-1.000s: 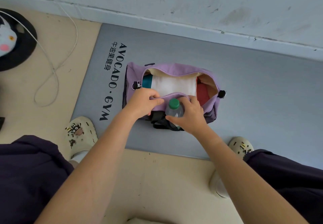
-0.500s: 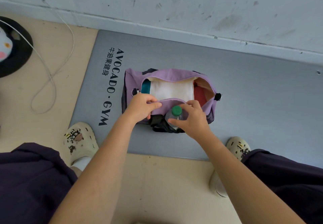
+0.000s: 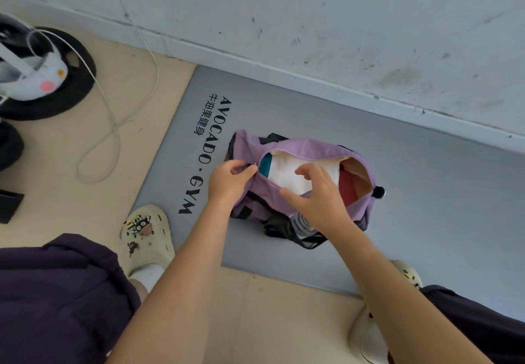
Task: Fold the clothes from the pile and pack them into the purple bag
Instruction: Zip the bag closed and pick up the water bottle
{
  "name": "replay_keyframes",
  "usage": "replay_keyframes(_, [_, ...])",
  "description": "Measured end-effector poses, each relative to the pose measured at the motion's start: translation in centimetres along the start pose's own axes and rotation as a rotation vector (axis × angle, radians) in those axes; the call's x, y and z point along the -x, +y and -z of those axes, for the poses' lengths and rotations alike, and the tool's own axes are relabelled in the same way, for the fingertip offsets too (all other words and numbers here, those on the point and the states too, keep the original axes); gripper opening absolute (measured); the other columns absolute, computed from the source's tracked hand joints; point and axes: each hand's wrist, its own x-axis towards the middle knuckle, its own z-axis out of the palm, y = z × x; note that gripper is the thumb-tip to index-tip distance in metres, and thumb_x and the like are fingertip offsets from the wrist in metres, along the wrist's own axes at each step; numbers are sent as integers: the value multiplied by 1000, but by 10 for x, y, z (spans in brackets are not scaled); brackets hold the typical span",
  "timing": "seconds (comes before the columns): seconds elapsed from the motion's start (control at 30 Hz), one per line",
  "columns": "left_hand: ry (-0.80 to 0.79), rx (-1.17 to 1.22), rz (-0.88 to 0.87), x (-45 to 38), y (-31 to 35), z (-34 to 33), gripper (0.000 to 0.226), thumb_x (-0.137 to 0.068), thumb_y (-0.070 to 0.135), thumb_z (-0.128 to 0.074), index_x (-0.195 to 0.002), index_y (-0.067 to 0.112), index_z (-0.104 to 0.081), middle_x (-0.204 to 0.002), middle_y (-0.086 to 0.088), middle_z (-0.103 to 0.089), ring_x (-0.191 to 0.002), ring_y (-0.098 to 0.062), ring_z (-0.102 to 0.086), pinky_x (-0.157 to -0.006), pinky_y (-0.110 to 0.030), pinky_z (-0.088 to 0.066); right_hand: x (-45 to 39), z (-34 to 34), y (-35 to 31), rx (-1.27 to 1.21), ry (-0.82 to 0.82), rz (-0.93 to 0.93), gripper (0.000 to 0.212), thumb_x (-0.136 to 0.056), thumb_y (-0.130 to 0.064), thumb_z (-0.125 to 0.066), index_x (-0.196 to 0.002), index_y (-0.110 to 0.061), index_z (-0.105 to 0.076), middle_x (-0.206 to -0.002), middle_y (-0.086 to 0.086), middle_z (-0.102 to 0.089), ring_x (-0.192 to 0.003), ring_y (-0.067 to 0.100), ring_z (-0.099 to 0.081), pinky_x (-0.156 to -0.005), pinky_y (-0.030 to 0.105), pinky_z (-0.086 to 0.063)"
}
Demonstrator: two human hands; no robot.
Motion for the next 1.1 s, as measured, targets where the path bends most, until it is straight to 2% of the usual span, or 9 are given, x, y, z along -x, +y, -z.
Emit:
replay_keyframes(0.1, [-21, 23, 20, -8, -1, -3, 26, -84, 39, -74, -102, 20, -75, -97, 4, -73, -85, -12, -62, -63, -18, -40, -24, -8, -21, -15, -142, -50, 30, -86, -31, -71, -110, -14, -63, -106, -2, -65, -97, 15, -60, -89, 34, -49])
replay_keyframes(0.23, [-87, 6, 53, -15, -6, -1, 34, -78, 40, -79, -106, 22, -71, -97, 8, -68, -88, -11, -60, -71, -22, -41, -40, -28, -35, -12, -228, -12, 21, -88, -22, -69, -107, -17, -63, -97, -1, -68, -88, 15, -64, -85, 34, -52])
replay_keyframes(0.37, [-130, 43, 72, -18, -13, 0, 8, -82, 29, -77, -86, 24, -72, -80, 12, -65, -89, -16, -65, -75, -25, -45, -54, -45, -34, -2, -257, -24, 32, -91, -13, -60, -123, -20, -61, -110, 1, -67, -94, 16, -64, -87, 26, -49])
replay_keyframes(0.47, [-159, 141, 95, -18, -19, 4, 18, -85, 20, -74, -71, 29, -69, -73, 18, -64, -84, -12, -63, -71, -21, -42, -67, -55, -28, 50, -338, -96, 42, -92, -14, -59, -134, -18, -55, -110, 2, -70, -103, 20, -63, -88, 24, -43])
replay_keyframes(0.63, [-208, 314, 110, -16, -21, 15, 10, -89, 17, -70, -82, 24, -70, -76, 13, -65, -70, -1, -57, -56, -10, -41, -78, -72, -23, 34, -377, -225, 44, -88, -28, -70, -129, -16, -59, -103, -1, -71, -94, 12, -60, -82, 20, -38])
replay_keyframes(0.73, [-213, 373, 160, -18, -21, 21, 13, -95, 16, -60, -99, 18, -71, -78, 5, -65, -62, -7, -55, -44, -8, -37, -79, -84, -22, 22, -341, -231, 45, -85, -29, -73, -125, -14, -61, -106, 1, -70, -90, 12, -58, -80, 20, -39])
replay_keyframes(0.83, [-233, 391, 185, -15, -19, 25, 23, -97, 12, -53, -111, 16, -70, -77, 1, -65, -62, -11, -54, -43, -9, -36, -78, -93, -22, 0, -321, -237, 43, -84, -26, -73, -123, -13, -60, -110, 1, -67, -92, 13, -56, -82, 21, -39])
replay_keyframes(0.97, [-263, 410, 200, -12, -15, 27, 25, -97, 16, -53, -117, 19, -67, -79, 1, -63, -62, -8, -53, -44, -11, -41, -79, -95, -25, -46, -279, -251, 20, -85, -22, -72, -97, -14, -58, -86, 0, -63, -79, 16, -56, -74, 24, -41])
replay_keyframes(1.1, [-307, 390, 174, -9, -10, 30, 21, -96, 34, -58, -116, 30, -65, -90, 7, -65, -71, -5, -56, -53, -14, -47, -77, -80, -34, -143, -227, -161, 9, -89, -17, -68, -87, -9, -63, -77, 1, -64, -71, 13, -56, -63, 15, -44])
